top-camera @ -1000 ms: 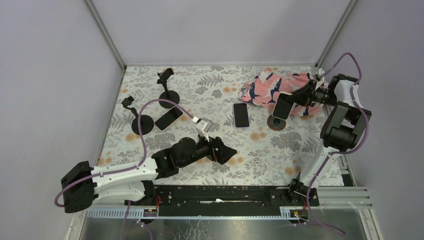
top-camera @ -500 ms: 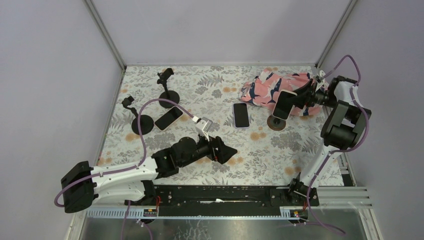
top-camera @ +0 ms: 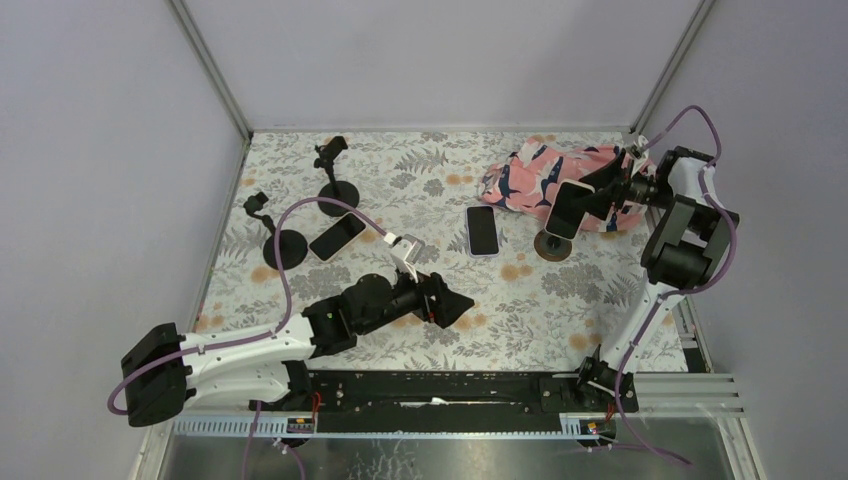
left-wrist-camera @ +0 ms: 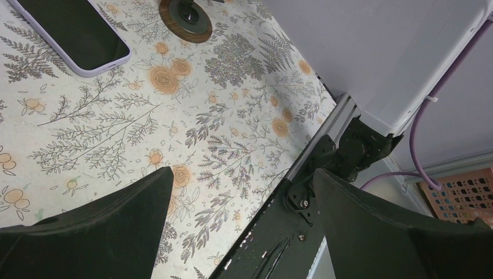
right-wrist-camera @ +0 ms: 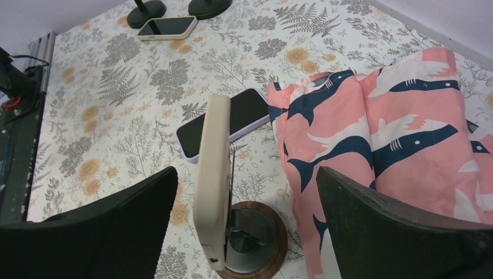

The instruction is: Place the phone on the phone stand

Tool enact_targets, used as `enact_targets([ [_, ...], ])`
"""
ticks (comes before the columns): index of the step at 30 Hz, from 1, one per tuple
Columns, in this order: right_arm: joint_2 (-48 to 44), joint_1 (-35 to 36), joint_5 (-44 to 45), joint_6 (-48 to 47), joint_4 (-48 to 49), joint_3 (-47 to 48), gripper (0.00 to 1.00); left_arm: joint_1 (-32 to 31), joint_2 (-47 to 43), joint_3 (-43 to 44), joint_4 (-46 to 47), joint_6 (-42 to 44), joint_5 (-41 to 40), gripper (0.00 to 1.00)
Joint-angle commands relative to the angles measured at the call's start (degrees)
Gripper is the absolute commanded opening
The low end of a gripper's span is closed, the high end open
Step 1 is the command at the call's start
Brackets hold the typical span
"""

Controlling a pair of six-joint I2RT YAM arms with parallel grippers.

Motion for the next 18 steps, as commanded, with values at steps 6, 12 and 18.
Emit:
enact_targets([
  [6,2.27,-0.30,1.81,2.89,-0.32,5.02,1.00,0.18,-1.35,1.18,-0.28,0.19,-0.19,0.99],
  [12,4.11,-0.38,2.07,5.22,-0.32,8.84,1.00,0.20,-1.84,1.25,-0.76,0.25,-0.39,0.99],
  [18,3.56,-0.38,2.12,7.08,-0.25,10.32,1.00,0.20,-2.51,0.92,-0.98,0.25,-0.70,0.99],
])
